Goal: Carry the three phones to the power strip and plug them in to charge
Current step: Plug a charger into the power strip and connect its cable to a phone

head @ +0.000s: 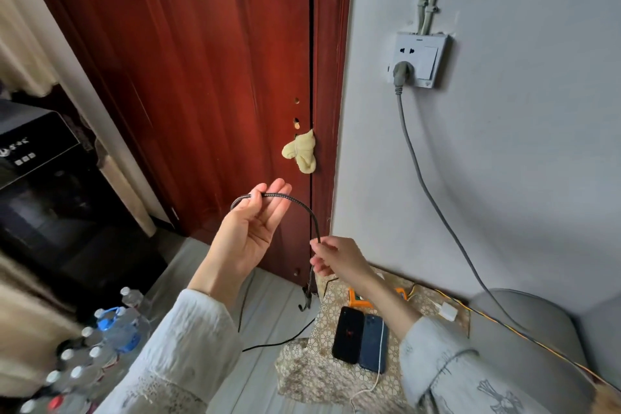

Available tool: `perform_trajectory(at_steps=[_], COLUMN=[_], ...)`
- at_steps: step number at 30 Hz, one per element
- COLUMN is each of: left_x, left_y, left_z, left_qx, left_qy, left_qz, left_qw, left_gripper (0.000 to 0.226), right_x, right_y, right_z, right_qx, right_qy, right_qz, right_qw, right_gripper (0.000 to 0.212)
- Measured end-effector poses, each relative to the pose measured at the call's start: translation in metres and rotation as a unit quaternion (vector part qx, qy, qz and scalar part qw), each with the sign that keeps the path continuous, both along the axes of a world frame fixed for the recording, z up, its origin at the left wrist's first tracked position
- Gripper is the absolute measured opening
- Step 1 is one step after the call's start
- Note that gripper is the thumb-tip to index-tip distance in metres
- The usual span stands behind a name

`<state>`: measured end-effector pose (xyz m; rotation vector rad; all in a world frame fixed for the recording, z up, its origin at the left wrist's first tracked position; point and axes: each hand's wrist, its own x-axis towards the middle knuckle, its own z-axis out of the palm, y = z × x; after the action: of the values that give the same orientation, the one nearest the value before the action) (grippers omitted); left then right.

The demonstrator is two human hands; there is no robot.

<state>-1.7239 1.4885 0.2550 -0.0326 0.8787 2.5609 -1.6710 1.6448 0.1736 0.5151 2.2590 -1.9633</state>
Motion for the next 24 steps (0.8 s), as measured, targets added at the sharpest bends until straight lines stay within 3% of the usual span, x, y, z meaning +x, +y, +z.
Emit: perform_trajectory(at_steps=[1, 2, 4, 6, 8, 10, 12, 13, 14, 15, 16, 17, 18, 20, 22, 24], left_x=[0.000, 0.001, 0.001, 0.001, 0.001, 0.000, -0.001, -0.002, -0.005, -0.008, -0.012, -0.016, -0.019, -0.017, -0.011, -0.007], left_y=[-0.003, -0.007, -0.014, -0.021, -0.026, -0.033, -0.039, -0.044, -0.049, -0.055, -0.060, -0.061, -0.059, -0.046, -0.024, -0.003], left_z=[0.001, 0.001, 0.001, -0.002, -0.008, -0.018, -0.029, -0.035, -0.043, -0.051, -0.059, -0.065, -0.069, -0.069, -0.067, -0.063], left_qx=[0.003, 0.003, -0.006, -0.044, -0.096, -0.146, -0.287, -0.435, -0.582, -0.685, -0.734, -0.745, -0.740, -0.679, -0.552, -0.439], left_qy=[-0.001, -0.003, -0.010, -0.024, -0.047, -0.077, -0.072, -0.035, 0.017, 0.067, 0.090, 0.095, 0.100, 0.093, 0.028, -0.028], left_qz=[0.004, 0.008, 0.005, -0.016, -0.053, -0.083, -0.131, -0.164, -0.194, -0.210, -0.205, -0.185, -0.160, -0.151, -0.217, -0.292], left_qw=[1.000, 1.000, 1.000, 0.999, 0.993, 0.983, 0.946, 0.885, 0.790, 0.694, 0.641, 0.633, 0.646, 0.713, 0.805, 0.849], left_gripper=[0.021, 0.020, 0.020, 0.021, 0.021, 0.018, 0.020, 0.025, 0.031, 0.036, 0.038, 0.038, 0.038, 0.036, 0.039, 0.048], right_x=[-0.004, -0.007, -0.010, -0.015, -0.023, -0.027, -0.029, -0.027, -0.025, -0.021, -0.016, -0.011, -0.005, 0.009, 0.020, 0.029], right_y=[0.001, 0.004, 0.010, 0.015, 0.019, 0.019, 0.022, 0.022, 0.022, 0.022, 0.022, 0.022, 0.022, 0.020, 0.016, 0.013], right_z=[0.001, 0.001, 0.003, 0.008, 0.007, 0.007, 0.011, 0.013, 0.015, 0.017, 0.018, 0.020, 0.020, 0.023, 0.024, 0.022], right_qx=[-0.123, -0.277, -0.534, -0.642, -0.657, -0.626, -0.541, -0.480, -0.416, -0.352, -0.294, -0.246, -0.199, -0.092, -0.001, 0.063], right_qy=[-0.027, -0.054, -0.080, -0.082, -0.079, -0.071, -0.070, -0.067, -0.064, -0.057, -0.044, -0.027, -0.007, 0.025, 0.040, 0.047], right_qz=[-0.048, -0.098, -0.180, -0.243, -0.296, -0.314, -0.290, -0.267, -0.243, -0.217, -0.187, -0.152, -0.109, 0.000, 0.103, 0.172], right_qw=[0.991, 0.954, 0.822, 0.723, 0.689, 0.710, 0.787, 0.833, 0.874, 0.909, 0.936, 0.957, 0.974, 0.995, 0.994, 0.982], right_gripper=[0.029, 0.027, 0.029, 0.027, 0.015, 0.015, 0.022, 0.023, 0.020, 0.018, 0.018, 0.021, 0.025, 0.027, 0.023, 0.021])
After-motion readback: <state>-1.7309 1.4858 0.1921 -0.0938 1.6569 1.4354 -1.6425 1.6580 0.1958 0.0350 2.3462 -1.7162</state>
